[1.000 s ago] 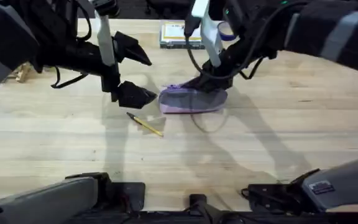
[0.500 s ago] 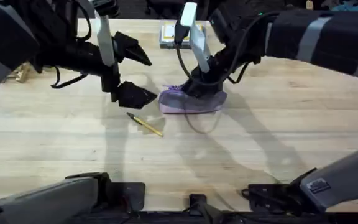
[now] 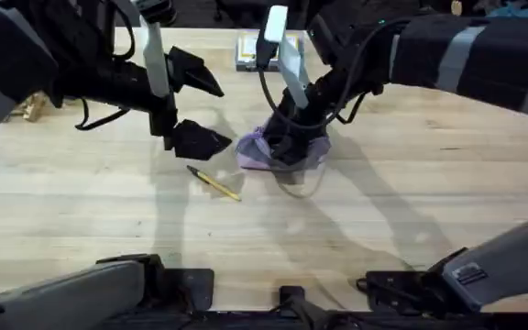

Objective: Unzip the bag, pick up the pens from the table one at a time and place them inside, then zip the bag closed.

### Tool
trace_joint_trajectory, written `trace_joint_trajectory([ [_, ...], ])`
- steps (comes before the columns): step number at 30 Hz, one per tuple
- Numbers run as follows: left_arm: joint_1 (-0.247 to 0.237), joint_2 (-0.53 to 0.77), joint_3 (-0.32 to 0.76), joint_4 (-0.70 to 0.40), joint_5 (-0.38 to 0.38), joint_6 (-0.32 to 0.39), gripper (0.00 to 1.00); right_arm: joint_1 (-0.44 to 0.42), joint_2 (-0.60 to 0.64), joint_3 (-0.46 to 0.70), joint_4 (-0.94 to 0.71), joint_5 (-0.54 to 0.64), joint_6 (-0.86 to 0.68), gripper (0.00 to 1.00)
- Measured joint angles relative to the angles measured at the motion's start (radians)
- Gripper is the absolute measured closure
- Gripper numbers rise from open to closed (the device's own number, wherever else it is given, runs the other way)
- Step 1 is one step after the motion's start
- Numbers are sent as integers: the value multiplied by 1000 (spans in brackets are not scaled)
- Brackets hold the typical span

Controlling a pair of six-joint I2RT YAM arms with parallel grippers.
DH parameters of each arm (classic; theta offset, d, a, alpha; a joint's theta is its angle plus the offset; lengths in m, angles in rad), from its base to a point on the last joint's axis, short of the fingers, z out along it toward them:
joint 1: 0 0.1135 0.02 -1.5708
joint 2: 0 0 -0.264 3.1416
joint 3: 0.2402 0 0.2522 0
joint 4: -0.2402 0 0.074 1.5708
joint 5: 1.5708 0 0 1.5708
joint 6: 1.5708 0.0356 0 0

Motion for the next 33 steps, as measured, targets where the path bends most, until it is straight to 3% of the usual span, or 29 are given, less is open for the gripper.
trace_joint_trajectory([
  [17, 0, 0, 0, 15, 0, 0, 7, 0, -17, 12, -29, 0, 28, 4],
  [27, 3, 0, 0, 16, 0, 0, 7, 8, -213, 25, -108, -19, 76, 4],
  [33, 52, 0, 0, 16, 0, 0, 7, 14, -334, 27, -206, -31, 91, 4],
])
